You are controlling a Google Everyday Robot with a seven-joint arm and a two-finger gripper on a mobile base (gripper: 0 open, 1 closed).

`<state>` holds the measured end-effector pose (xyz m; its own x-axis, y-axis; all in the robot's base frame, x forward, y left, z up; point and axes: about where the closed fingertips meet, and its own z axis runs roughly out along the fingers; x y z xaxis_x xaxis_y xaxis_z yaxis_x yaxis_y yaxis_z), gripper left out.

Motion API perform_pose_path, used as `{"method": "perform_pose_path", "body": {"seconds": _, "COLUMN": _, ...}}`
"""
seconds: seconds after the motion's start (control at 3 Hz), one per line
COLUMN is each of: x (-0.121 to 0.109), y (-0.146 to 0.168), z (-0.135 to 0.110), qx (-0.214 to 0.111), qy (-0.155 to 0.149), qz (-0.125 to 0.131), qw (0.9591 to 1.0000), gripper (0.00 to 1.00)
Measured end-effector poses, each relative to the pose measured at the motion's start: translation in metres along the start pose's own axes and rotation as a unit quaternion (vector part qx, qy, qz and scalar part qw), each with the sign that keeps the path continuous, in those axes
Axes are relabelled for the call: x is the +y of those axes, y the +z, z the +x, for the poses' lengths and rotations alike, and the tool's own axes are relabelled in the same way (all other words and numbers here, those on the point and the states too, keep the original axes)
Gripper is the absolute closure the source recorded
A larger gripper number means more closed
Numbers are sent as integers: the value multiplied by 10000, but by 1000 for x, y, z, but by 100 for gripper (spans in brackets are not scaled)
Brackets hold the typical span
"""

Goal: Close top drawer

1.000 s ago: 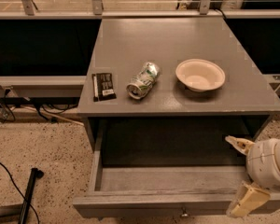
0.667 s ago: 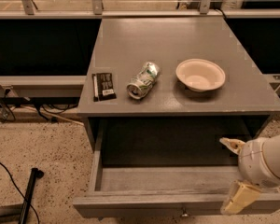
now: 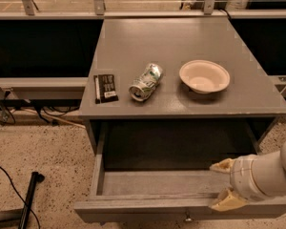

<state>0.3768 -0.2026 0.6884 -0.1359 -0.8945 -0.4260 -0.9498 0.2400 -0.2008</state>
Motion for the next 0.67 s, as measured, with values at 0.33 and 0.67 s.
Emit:
{"method": "perform_pose_path", "body": {"seconds": 0.33, "x": -1, "y": 3, "z": -12, "qx": -169, "qy": -76, "qz": 289, "qw": 9994, "gripper": 62}}
{"method": "perform_pose_path", "body": {"seconds": 0.67, "x": 2, "y": -3, "z": -20, "qx": -256, "qy": -155, "qz": 387, "qw": 9988, "gripper": 84}}
